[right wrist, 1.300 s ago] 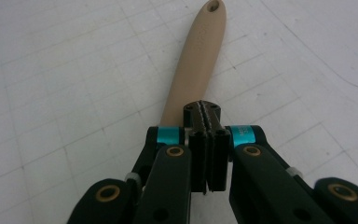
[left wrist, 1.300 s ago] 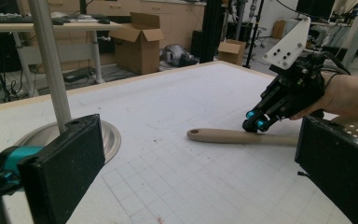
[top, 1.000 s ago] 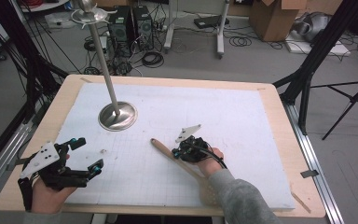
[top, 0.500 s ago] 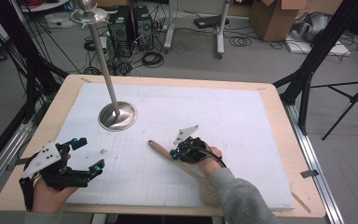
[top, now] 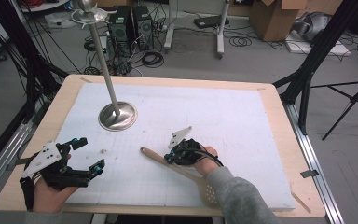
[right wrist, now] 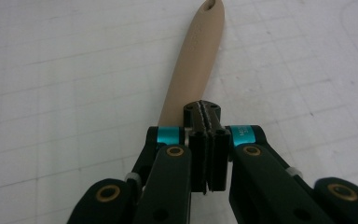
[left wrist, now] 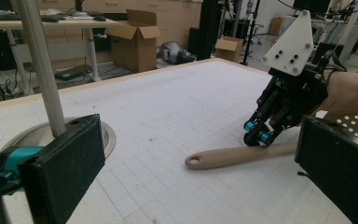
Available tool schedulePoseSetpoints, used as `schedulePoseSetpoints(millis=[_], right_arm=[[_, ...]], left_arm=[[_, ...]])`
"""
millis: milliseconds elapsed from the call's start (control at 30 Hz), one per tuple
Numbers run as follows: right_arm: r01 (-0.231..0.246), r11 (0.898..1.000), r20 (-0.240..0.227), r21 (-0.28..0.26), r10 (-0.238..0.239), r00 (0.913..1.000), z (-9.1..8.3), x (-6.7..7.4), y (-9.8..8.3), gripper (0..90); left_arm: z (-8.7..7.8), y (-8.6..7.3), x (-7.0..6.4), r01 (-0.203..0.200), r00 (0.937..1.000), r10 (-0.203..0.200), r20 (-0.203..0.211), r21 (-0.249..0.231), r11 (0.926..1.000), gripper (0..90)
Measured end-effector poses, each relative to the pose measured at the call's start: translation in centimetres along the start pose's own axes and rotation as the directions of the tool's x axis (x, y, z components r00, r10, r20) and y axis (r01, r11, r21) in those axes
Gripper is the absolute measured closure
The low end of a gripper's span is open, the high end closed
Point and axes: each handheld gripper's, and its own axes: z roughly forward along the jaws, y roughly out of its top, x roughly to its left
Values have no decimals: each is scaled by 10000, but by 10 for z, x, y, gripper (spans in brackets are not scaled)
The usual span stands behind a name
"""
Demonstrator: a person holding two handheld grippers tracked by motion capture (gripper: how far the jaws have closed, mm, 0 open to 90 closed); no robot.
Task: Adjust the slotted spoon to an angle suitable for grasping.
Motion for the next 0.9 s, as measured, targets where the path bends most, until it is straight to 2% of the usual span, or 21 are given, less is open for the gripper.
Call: schedulePoseSetpoints(millis=[33,167,200,267,300,333,400,433,567,600,800,900], right_arm=[[183,9998,-164,5,-183,9997,1,1,2,900],[265,9996,-318,-3,-265,9991,1,2,3,900],[424,9991,-502,-15,-425,9978,2,3,4,900],[414,9991,-601,3,-413,9973,2,4,4,900],[654,9978,-712,39,-650,9953,3,6,6,900],[684,9976,-701,69,-677,9952,3,6,7,900],[631,9980,-677,103,-623,9958,3,6,6,900],[490,9983,-486,319,-474,9977,2,5,5,900],[397,9992,-332,-15,-397,9987,-3,2,6,900],[254,9996,-280,-148,-258,9993,-8,1,8,900],[62,9998,-153,-165,-64,9999,-18,2,13,900],[-377,9992,-146,-132,375,9992,-20,8,17,900]], left_arm=[[0,0,0,-17,10000,17,8,-5,10000,18],[0,0,0,-11,10000,11,13,14,10000,18],[1,0,-1,-18,10000,18,26,33,10000,18],[1,-1,-1,-14,10000,14,35,35,10000,18],[2,-1,-1,2,10000,-2,25,47,10000,18],[2,-1,-1,2,10000,-2,25,47,10000,18],[2,-1,-1,-2,10000,2,59,72,10000,18],[2,-1,-1,4,10000,-4,68,77,10000,18],[2,-1,-1,12,10000,-13,60,81,10000,18],[3,-2,-1,5,10000,-6,47,99,10000,18],[2,-2,-1,17,10000,-17,47,75,10000,18],[3,-2,-1,-13,10000,12,79,128,9999,18]])
